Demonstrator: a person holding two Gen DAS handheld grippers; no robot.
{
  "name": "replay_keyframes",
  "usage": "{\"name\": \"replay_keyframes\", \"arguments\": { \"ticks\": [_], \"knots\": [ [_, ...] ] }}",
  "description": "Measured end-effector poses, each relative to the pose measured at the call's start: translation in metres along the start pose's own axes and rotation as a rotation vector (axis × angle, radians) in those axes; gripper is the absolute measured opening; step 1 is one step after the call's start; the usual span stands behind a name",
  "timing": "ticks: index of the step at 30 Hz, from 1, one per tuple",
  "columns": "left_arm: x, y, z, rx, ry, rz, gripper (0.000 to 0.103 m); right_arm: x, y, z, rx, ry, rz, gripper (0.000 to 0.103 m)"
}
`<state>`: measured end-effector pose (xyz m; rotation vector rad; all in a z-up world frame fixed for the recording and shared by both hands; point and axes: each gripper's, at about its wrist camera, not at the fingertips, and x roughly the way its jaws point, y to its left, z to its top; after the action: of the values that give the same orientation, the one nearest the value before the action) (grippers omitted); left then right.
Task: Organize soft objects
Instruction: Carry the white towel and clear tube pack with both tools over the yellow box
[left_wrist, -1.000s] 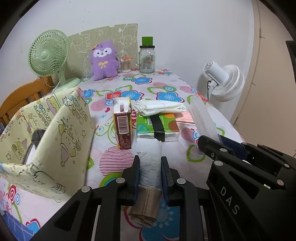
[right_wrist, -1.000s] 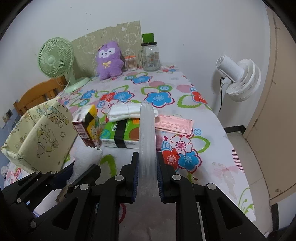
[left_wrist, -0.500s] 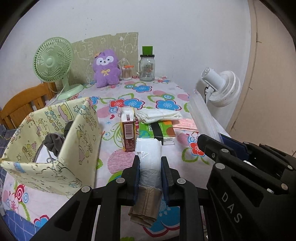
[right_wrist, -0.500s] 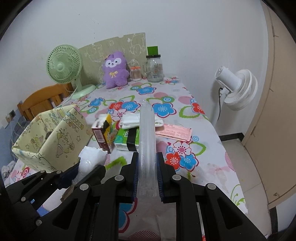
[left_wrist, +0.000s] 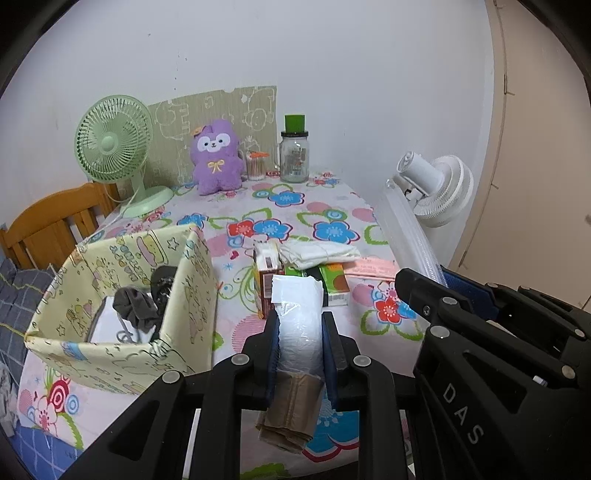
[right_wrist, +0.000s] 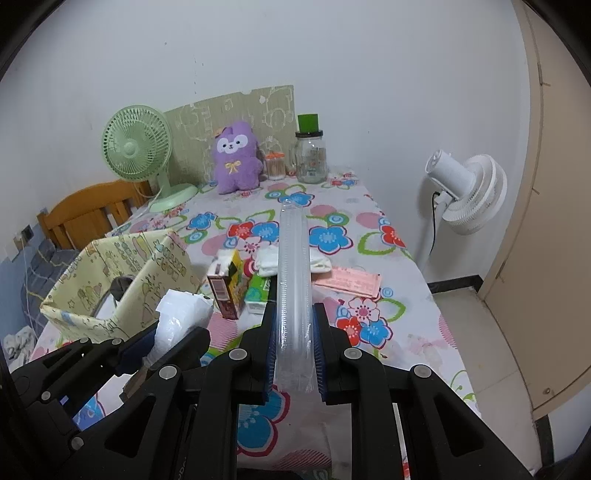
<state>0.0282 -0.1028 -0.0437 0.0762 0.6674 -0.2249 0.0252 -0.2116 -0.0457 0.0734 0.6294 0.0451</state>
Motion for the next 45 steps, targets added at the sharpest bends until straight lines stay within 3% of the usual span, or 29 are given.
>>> {"name": "replay_keyframes", "arguments": {
  "ticks": [25, 45],
  "knots": [
    [-0.038, 0.027, 0.026, 0.012, -0.072, -0.001, 0.019, -0.037, 0.034, 0.028, -0.014, -0.059, -0.014, 0.021],
    [-0.035, 0.070, 0.039, -0.001, -0.066, -0.003, 0.019, -0.024, 0.073, 0.048, -0.032, -0.045, -0.007, 0.021]
  ]
}}
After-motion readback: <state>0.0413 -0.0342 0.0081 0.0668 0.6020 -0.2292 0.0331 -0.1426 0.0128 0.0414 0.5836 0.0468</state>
